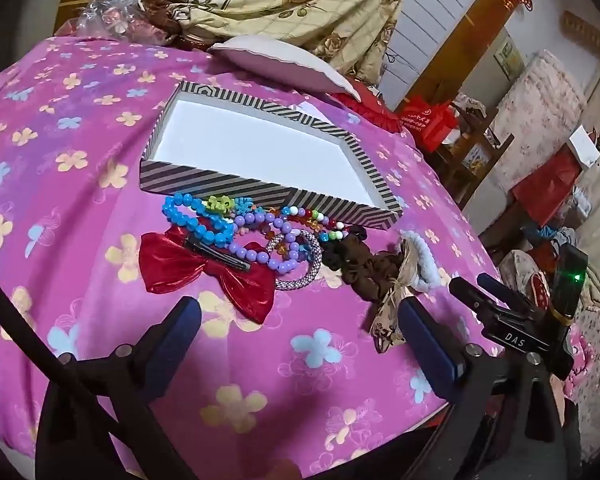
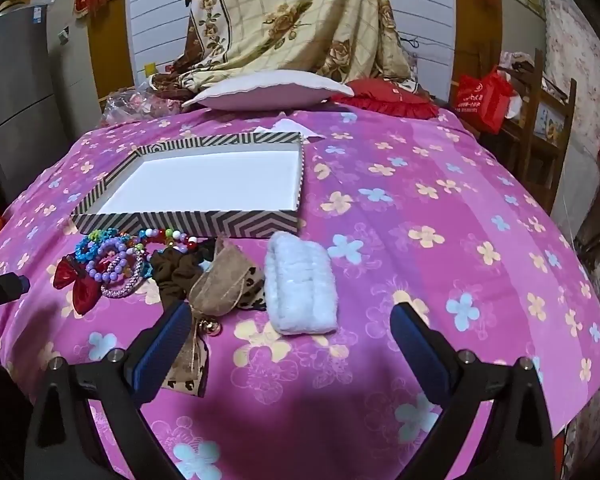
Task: Organize jewelry
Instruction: 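Move both tools toward the jewelry pile beside the striped box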
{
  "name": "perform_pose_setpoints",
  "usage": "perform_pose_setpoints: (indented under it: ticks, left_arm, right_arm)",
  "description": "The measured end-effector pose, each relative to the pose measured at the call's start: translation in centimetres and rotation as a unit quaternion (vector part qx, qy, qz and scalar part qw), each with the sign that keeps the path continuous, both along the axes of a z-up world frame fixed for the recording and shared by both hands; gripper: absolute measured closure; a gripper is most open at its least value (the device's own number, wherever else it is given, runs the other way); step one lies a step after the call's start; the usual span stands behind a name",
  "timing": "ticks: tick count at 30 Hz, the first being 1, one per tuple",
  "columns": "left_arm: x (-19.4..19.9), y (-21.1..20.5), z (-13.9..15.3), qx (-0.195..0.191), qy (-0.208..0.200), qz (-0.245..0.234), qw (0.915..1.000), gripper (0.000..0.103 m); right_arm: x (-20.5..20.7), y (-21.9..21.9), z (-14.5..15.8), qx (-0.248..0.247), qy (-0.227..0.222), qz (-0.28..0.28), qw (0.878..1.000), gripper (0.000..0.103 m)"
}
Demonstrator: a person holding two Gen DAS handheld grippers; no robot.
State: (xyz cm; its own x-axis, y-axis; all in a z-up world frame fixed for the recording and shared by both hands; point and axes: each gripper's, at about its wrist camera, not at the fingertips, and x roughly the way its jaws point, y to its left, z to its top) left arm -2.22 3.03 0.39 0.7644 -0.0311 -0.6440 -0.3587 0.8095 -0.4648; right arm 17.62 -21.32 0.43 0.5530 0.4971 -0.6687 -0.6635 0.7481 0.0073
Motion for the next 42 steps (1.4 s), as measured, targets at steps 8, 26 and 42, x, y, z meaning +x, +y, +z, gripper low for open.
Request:
perform_pose_setpoints:
  ticks: [8,26,42]
  left_arm:
    - [0.0,0.3,0.0,-0.015,-0.005,0.001,0.9999,0.038]
    - [0.0,0.6,0.3,-0.008,-0.018,0.014,0.9997,0.036]
    - [1.0,-1.0,-0.7,0.068,0.062,0.029,0.9953,0.038]
  right_arm:
    - [0.3,-0.2,0.1,-0.002,0.001,-0.008,1.000,0.002]
    - [0.4,-0.1,0.0,-0.001,-0.003,-0.011,1.000,0.002]
    - [0.4,-0.2,0.0,0.002,-0.003,-0.011,1.000,0.002]
